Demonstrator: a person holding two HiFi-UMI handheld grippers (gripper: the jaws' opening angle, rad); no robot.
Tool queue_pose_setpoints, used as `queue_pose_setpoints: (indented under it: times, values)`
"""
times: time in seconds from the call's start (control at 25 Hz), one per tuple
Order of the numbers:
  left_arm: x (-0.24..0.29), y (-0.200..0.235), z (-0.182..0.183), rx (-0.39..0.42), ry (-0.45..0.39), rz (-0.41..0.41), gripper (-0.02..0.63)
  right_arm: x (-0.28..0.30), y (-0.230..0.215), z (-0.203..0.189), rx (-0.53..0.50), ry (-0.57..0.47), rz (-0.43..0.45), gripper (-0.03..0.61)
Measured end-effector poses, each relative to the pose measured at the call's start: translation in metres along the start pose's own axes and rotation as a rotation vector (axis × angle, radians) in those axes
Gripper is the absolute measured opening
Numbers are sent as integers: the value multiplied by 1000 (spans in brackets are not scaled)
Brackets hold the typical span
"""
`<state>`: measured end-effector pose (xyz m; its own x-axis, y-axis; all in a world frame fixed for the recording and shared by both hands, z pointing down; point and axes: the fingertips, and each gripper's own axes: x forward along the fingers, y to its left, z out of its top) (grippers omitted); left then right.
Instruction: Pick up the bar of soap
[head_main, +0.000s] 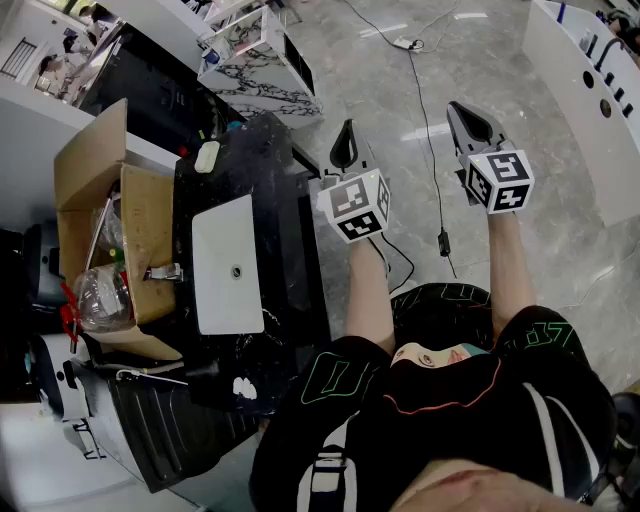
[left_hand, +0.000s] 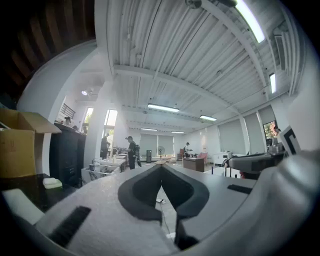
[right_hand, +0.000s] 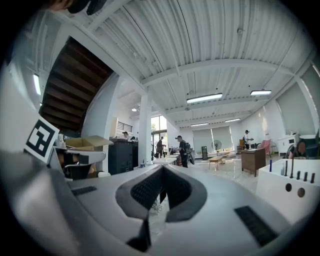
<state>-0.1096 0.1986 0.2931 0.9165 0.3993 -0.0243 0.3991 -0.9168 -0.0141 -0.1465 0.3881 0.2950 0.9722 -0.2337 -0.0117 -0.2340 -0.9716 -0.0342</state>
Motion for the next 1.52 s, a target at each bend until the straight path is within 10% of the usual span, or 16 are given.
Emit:
queue_pose_setpoints:
  times: [1.52]
  values:
    - [52, 26, 22, -10, -74, 4, 8, 63, -30, 15, 30, -71, -11, 6]
